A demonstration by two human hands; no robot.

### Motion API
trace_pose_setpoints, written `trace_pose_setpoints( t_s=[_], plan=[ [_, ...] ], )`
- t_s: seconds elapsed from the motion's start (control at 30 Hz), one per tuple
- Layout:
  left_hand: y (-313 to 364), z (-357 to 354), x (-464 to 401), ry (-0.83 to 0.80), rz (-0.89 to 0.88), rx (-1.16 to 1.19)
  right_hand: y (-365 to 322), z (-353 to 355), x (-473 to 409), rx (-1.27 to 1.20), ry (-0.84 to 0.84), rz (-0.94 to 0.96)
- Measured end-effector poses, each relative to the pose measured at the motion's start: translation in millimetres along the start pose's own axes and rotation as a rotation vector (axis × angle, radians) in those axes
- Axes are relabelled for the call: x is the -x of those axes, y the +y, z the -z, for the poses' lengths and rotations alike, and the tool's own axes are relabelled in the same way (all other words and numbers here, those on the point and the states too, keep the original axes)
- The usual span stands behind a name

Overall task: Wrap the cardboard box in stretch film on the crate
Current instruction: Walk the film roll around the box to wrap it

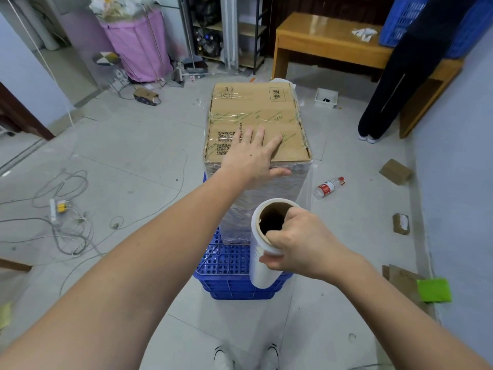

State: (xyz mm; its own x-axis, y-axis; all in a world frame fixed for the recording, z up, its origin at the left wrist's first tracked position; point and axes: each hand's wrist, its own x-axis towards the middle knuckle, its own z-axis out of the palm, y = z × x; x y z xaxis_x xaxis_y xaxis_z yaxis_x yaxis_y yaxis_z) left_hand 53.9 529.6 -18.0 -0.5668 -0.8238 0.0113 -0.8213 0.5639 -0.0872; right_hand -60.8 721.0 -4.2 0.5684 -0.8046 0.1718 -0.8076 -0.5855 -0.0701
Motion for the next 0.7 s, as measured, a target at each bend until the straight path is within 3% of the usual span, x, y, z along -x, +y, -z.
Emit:
trace_pose_setpoints(
  t_s=[0.1, 0.33, 0.47, 0.6, 0.7],
  plan=[
    [2, 0, 3, 0.001, 0.006, -0.011, 2, 4, 6, 0.025, -0.031, -0.004],
    [0, 7, 4, -0.028, 0.013, 0.055, -19, 12, 14, 0.033, -0.214, -0.211],
    [-5, 7, 4, 0.0, 0.006, 0.141, -35, 12, 7, 0.042, -0.215, -0.377],
    [-9, 5, 3, 0.008, -0.009, 0.212, -48, 14, 1, 0.181, -0.225, -0.386],
    [-17, 10, 0, -0.015, -0.057, 0.291, -53, 15, -3, 0.134, -0.255, -0.491]
  ],
)
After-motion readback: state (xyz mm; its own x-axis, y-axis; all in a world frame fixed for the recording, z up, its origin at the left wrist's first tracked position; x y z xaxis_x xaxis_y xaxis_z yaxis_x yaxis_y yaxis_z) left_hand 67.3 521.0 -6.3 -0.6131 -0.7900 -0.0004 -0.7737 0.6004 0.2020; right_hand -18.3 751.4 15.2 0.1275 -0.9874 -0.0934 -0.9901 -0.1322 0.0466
